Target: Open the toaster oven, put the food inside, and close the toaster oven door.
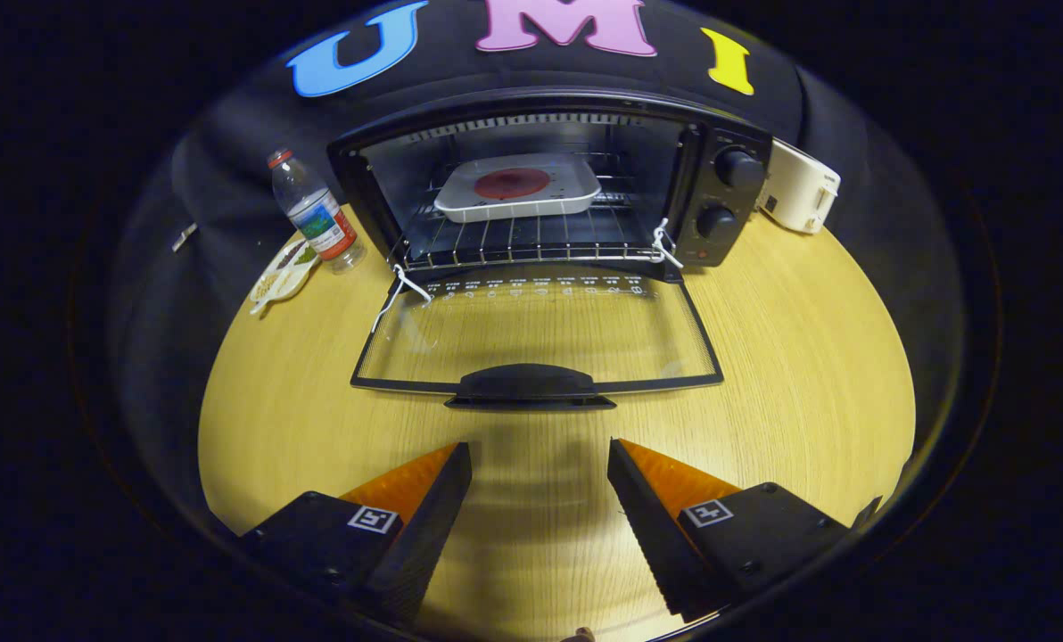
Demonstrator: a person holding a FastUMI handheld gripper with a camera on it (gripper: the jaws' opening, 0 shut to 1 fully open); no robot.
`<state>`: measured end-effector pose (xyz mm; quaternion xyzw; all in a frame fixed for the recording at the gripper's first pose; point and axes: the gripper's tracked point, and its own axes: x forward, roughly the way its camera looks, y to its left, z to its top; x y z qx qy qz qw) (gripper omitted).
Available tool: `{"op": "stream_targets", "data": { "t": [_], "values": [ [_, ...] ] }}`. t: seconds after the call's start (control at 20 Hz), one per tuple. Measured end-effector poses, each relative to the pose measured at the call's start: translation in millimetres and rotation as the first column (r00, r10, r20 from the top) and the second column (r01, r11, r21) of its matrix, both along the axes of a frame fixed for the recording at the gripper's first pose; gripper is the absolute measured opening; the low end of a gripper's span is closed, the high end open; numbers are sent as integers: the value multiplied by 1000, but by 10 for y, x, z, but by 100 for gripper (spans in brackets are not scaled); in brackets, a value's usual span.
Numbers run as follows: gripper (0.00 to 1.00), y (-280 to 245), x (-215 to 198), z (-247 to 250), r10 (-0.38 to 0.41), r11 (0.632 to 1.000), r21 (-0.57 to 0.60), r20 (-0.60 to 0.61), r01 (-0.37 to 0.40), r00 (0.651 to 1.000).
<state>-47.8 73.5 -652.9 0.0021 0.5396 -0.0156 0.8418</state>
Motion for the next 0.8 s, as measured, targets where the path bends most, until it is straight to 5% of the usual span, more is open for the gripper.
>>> {"op": "stream_targets", "data": {
  "t": [0.45,0.8],
  "values": [
    [100,-111,212,-316,-91,994,-64,-39,88,995],
    [100,-114,231,-35,-72,996,-59,19,73,997]
  ]
}}
